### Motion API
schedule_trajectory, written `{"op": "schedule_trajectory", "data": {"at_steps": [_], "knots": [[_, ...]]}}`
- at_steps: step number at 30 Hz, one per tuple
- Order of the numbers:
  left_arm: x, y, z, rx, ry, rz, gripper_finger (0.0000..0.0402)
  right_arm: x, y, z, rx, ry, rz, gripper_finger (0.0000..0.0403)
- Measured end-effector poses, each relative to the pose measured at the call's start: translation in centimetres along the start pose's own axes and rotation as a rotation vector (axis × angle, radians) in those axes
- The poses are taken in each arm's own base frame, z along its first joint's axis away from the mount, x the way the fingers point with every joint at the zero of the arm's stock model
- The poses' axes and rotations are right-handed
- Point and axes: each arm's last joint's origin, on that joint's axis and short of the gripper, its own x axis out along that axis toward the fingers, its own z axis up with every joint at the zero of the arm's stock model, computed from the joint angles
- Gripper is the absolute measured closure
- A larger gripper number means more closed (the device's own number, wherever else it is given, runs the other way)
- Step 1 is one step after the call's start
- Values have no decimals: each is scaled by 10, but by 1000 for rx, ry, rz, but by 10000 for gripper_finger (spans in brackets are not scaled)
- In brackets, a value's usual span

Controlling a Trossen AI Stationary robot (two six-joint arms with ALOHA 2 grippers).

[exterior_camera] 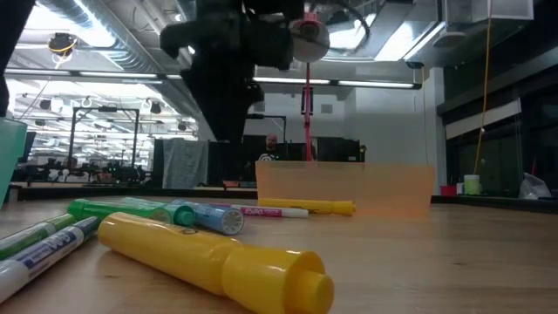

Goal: Pick & Place Markers
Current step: Put the pink marker pen into the orange bin

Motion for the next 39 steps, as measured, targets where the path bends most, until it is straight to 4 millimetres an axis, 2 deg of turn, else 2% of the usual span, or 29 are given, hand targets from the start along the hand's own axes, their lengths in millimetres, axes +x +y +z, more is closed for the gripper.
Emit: {"op": "schedule_trajectory", "data": {"at_steps": [6, 12, 24, 29, 39], "knots": [[-10, -5, -18, -49, -122, 65, 199, 0, 0, 0, 1, -1, -2, 382], [-4, -4, -27, -56, -182, 99, 199, 0, 0, 0, 0, 0, -3, 382], [26, 2, -22, -36, -135, 87, 199, 0, 0, 0, 11, 0, -3, 382], [39, 3, -14, -32, -167, 75, 199, 0, 0, 0, 18, 0, -3, 382], [66, 3, -15, -7, -81, 79, 199, 0, 0, 0, 31, 0, -4, 382]]}}
